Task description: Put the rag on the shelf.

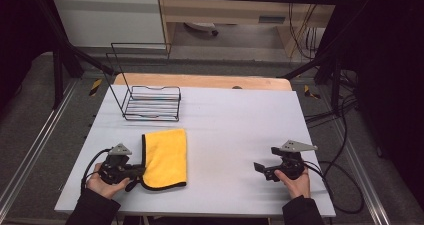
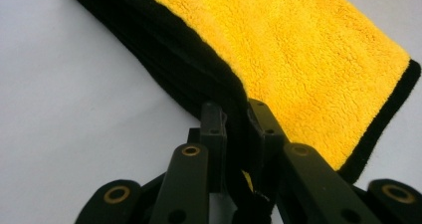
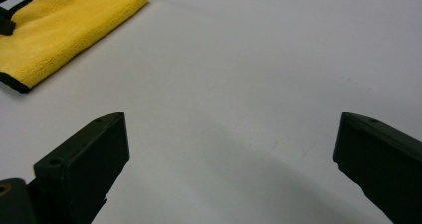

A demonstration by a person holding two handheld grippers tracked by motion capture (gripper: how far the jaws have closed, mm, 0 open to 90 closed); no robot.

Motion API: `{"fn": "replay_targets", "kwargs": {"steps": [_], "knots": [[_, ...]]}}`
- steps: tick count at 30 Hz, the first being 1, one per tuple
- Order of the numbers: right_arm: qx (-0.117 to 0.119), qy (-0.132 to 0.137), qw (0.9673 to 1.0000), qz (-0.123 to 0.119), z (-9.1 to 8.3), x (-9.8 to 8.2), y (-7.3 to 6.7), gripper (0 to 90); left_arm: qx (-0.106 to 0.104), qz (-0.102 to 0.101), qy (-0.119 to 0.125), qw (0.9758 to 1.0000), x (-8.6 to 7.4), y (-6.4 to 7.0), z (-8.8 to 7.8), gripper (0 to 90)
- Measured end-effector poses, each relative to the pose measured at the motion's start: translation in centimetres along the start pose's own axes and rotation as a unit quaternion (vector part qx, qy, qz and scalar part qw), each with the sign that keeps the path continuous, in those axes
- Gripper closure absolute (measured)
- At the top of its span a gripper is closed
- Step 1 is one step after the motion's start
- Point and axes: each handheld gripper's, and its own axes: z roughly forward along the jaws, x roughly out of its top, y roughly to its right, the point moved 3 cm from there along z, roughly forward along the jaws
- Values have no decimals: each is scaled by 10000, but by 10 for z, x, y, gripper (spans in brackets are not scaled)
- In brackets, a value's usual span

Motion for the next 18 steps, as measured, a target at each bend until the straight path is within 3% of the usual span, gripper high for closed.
{"fn": "replay_targets", "kwargs": {"steps": [11,18], "knots": [[-8,11,10000,-20,1,0,0,15,133,133,6,9998,-11,-15,-10,786],[-31,26,10000,-11,0,0,0,15,133,31,25,9999,-14,-21,-12,772]]}}
